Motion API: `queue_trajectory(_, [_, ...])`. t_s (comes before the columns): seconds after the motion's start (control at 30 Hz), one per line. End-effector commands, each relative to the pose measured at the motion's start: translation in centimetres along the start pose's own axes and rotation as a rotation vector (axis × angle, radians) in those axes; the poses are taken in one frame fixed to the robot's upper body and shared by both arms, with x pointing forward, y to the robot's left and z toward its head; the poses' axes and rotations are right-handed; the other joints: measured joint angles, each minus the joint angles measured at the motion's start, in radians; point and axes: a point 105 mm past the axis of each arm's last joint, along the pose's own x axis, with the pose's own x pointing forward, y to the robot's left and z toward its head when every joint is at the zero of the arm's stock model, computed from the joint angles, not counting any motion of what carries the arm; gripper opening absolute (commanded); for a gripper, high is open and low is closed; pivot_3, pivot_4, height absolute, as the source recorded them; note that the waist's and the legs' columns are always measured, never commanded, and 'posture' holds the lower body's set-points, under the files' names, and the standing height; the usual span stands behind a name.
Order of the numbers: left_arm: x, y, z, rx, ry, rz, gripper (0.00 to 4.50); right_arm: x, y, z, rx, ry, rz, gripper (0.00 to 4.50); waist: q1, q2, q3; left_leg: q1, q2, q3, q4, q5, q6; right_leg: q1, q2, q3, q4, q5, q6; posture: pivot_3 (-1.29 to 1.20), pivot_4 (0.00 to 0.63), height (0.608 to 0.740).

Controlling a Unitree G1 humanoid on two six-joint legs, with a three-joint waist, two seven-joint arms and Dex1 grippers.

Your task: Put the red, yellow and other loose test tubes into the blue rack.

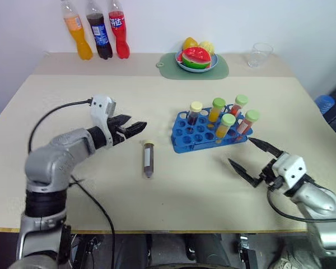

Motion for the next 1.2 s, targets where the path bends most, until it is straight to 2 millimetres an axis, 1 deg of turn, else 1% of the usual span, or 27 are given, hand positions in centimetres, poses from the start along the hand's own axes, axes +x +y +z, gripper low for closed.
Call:
queue_trajectory(0.03, [-0.3, -0.7, -0.2, -0.162, 0.166, -0.061, 3.73, -0.2, -0.2, 2.0, -0.032, -0.040, 0.072, 4.37, 0.002, -0.001, 0.000, 0.001, 0.000, 0.000, 0.000, 0.000, 0.000, 0.001, 0.000, 0.000, 0.000, 0.000, 0.001, 0.00, 0.150, 0.740])
queue_trajectory(0.13, [0.3, -1.2, -0.5, -0.235, 0.275, -0.143, 3.73, -0.1, 0.1, 2.4, -0.035, -0.043, 0.134, 4.37, 0.001, -0.001, 0.000, 0.002, 0.000, 0.000, -0.001, 0.000, 0.000, 0.002, 0.000, 0.000, 0.000, -0.001, 0.002, 0.00, 0.150, 0.740])
queue_trajectory(0.23, [1.1, -2.0, -0.4, -0.328, 0.409, -0.211, 3.73, 0.0, 1.1, 2.7, -0.039, -0.042, 0.248, 4.37, 0.006, -0.003, 0.002, 0.002, -0.001, -0.001, -0.001, 0.000, 0.000, 0.002, -0.001, 0.000, 0.001, -0.001, 0.002, 0.00, 0.150, 0.740])
queue_trajectory(0.37, [2.0, -2.2, -0.3, -0.406, 0.508, -0.185, 3.73, -0.3, 2.4, 2.3, -0.048, -0.021, 0.339, 4.37, 0.009, -0.004, 0.002, 0.002, -0.002, -0.002, -0.001, 0.000, 0.000, 0.002, -0.003, 0.000, 0.001, -0.002, 0.002, 0.00, 0.150, 0.740])
queue_trajectory(0.53, [3.1, -3.3, -0.4, -0.445, 0.620, -0.171, 3.73, -0.5, 3.5, 2.3, -0.035, -0.019, 0.403, 4.37, 0.008, -0.005, 0.003, 0.001, -0.003, -0.001, 0.000, 0.000, 0.000, 0.002, -0.003, 0.000, 0.000, -0.002, 0.002, 0.00, 0.150, 0.740])
queue_trajectory(0.67, [3.9, -3.8, -0.4, -0.453, 0.689, -0.128, 3.73, -0.8, 3.6, 2.1, -0.040, -0.007, 0.422, 4.37, 0.007, -0.005, 0.003, 0.001, -0.003, -0.001, 0.000, 0.000, 0.000, 0.002, -0.003, 0.000, 0.000, -0.002, 0.002, 0.00, 0.150, 0.740])
queue_trajectory(0.93, [6.0, -4.1, -1.9, -0.450, 0.847, 0.049, 3.73, -0.5, 3.5, 2.3, -0.049, -0.013, 0.398, 4.37, 0.009, -0.006, 0.003, 0.000, -0.004, -0.001, 0.000, 0.000, -0.001, 0.002, -0.003, 0.000, -0.001, -0.002, 0.002, 0.00, 0.150, 0.740])
queue_trajectory(1.1, [6.7, -4.4, -2.4, -0.442, 0.932, 0.168, 3.73, -0.7, 3.4, 2.4, -0.057, -0.008, 0.375, 4.37, 0.008, -0.008, 0.004, -0.002, -0.005, 0.000, 0.000, 0.000, -0.001, 0.002, -0.002, -0.001, -0.003, -0.002, 0.002, 0.00, 0.150, 0.740])
queue_trajectory(1.2, [7.1, -4.9, -3.0, -0.427, 0.971, 0.201, 3.73, -0.7, 3.4, 2.4, -0.057, -0.006, 0.363, 4.37, 0.008, -0.008, 0.004, -0.003, -0.005, -0.001, 0.000, 0.000, -0.001, 0.002, -0.002, -0.001, -0.004, -0.002, 0.002, 0.00, 0.150, 0.740])
